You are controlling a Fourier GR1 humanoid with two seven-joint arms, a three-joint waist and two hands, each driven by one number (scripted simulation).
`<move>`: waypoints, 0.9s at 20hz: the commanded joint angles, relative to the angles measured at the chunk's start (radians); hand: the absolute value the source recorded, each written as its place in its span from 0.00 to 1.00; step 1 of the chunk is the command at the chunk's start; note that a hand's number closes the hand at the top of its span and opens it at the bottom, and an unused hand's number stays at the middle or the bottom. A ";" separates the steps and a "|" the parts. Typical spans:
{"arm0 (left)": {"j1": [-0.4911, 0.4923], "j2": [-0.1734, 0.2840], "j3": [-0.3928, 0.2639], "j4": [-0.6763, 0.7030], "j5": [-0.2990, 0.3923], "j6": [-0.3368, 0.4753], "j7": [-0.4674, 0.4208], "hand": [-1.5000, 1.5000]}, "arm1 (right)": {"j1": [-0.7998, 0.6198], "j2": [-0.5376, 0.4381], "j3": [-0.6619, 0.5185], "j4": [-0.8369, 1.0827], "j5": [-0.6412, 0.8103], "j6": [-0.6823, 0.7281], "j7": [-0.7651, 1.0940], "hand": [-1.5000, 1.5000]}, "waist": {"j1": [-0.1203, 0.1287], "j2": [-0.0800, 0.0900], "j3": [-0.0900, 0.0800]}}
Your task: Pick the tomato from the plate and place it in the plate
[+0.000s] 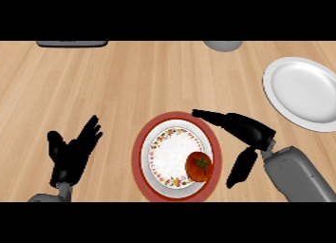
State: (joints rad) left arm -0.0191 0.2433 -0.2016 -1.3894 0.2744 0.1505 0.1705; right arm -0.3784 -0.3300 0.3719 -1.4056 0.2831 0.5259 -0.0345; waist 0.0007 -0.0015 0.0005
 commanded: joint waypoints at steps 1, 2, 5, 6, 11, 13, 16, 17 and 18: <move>0.029 -0.005 0.022 -0.027 -0.031 -0.009 0.021 0.50 | 0.056 0.063 0.012 -0.017 0.065 0.005 -0.004 0.00 | 0.002 0.001 0.000; 0.035 -0.019 0.025 -0.020 -0.045 -0.017 0.003 0.50 | 0.082 0.051 -0.013 -0.086 0.044 0.055 0.035 0.00 | 0.000 0.001 -0.001; -0.007 -0.053 0.036 -0.008 -0.064 -0.003 0.047 0.50 | 0.108 0.078 -0.021 -0.140 0.080 0.057 0.053 0.00 | -0.002 0.001 -0.001; 0.010 -0.041 0.047 0.017 -0.062 -0.044 -0.003 0.50 | 0.086 0.083 -0.041 -0.167 0.075 0.076 0.108 0.00 | -0.001 0.001 -0.001; 0.051 -0.053 0.047 -0.086 -0.077 -0.019 0.052 0.50 | 0.092 0.142 0.021 -0.098 0.232 -0.008 0.095 0.00 | 0.002 0.001 0.000; 0.026 -0.083 0.044 -0.043 -0.098 -0.004 0.050 0.50 | 0.135 0.083 0.007 -0.076 0.278 -0.028 -0.002 0.00 | 0.000 0.001 0.000; 0.067 -0.082 0.047 -0.004 -0.092 -0.054 -0.023 0.50 | 0.012 0.165 0.004 0.121 0.318 -0.060 -0.021 0.00 | 0.008 0.003 0.000; 0.068 -0.068 0.070 -0.065 -0.086 -0.059 0.040 0.50 | 0.050 0.169 -0.009 0.052 0.322 -0.027 0.018 0.00 | 0.004 0.002 0.000; 0.047 -0.091 0.065 -0.051 -0.101 -0.055 0.037 0.50 | 0.023 0.182 -0.026 0.079 0.336 -0.022 -0.003 0.00 | 0.003 0.002 0.000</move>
State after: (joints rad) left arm 0.0281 0.1678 -0.1495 -1.4373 0.1857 0.1095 0.1915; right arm -0.3168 -0.1876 0.3641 -1.4041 0.5626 0.5101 -0.0071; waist 0.0037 -0.0008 0.0009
